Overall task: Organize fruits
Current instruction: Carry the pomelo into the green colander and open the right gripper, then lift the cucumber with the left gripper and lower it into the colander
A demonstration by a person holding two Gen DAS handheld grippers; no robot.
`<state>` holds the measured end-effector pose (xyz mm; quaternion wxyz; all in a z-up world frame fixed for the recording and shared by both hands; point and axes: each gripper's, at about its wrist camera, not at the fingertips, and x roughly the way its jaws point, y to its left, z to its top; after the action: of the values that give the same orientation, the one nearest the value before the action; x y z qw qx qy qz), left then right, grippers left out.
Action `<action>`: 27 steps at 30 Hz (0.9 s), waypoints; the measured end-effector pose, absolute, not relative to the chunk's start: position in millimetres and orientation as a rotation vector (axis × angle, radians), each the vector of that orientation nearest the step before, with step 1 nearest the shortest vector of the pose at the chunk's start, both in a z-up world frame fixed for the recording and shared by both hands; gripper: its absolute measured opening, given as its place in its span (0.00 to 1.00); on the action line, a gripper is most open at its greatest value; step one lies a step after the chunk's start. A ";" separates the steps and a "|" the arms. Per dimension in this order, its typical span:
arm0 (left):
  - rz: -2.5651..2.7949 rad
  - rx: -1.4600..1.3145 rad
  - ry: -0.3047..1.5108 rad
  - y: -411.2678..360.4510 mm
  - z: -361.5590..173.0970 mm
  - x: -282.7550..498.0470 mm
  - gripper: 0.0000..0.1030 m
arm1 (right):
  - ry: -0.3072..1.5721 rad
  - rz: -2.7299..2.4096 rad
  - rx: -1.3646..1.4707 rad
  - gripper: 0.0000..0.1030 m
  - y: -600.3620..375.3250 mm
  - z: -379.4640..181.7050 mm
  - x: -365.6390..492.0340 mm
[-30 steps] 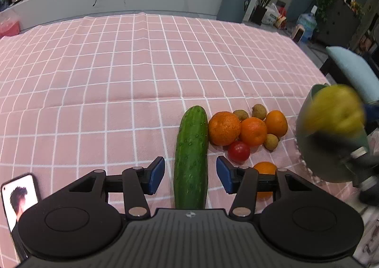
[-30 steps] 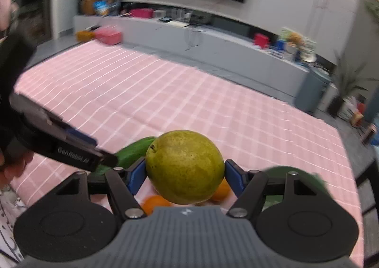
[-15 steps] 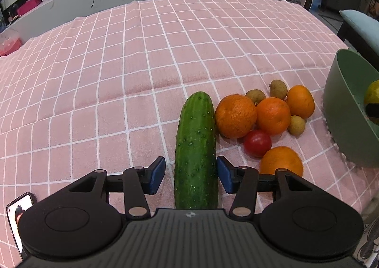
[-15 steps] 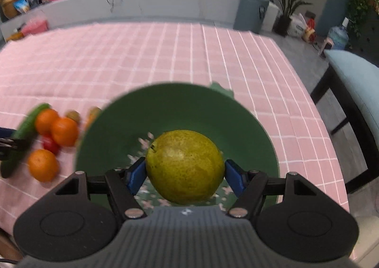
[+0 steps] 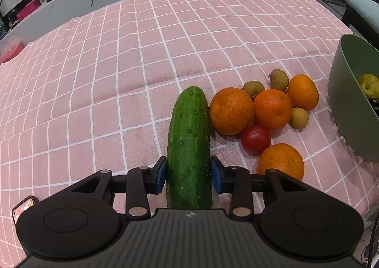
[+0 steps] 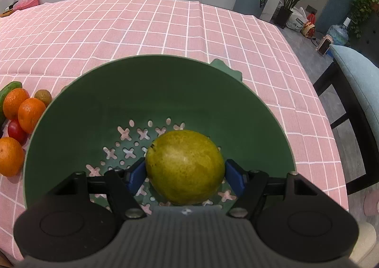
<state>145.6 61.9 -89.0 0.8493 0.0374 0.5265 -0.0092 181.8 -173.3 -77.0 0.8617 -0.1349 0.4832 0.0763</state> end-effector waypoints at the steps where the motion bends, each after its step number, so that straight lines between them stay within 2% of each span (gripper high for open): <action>1: -0.014 0.070 1.105 62.3 -89.0 145.0 0.41 | 1.014 0.159 -0.283 0.65 -173.4 -77.0 180.9; 3: 0.001 0.043 1.100 64.0 -88.9 143.2 0.41 | 1.017 0.160 -0.275 0.67 -175.1 -75.8 182.0; 4: 0.007 0.026 1.098 65.6 -88.6 141.8 0.41 | 1.019 0.162 -0.270 0.70 -176.1 -75.5 180.8; 6: 0.018 -0.006 1.088 68.7 -87.0 137.9 0.41 | 0.999 0.152 -0.277 0.85 -177.7 -72.7 177.7; 7: 0.023 -0.018 1.082 70.0 -85.4 136.0 0.41 | 0.979 0.148 -0.276 0.88 -178.8 -69.0 175.5; 17: 0.022 -0.062 0.947 57.3 -25.5 108.7 0.41 | 0.862 0.169 -0.197 0.92 -194.0 -33.5 147.1; 27: -0.200 -0.154 0.844 -3.4 30.2 117.8 0.41 | 0.816 0.182 0.046 0.91 -239.1 -10.4 106.7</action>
<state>117.8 -3.4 30.2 0.9045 -0.0747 0.4086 -0.0968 106.7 -239.1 -10.4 0.9137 0.0225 0.3960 0.0883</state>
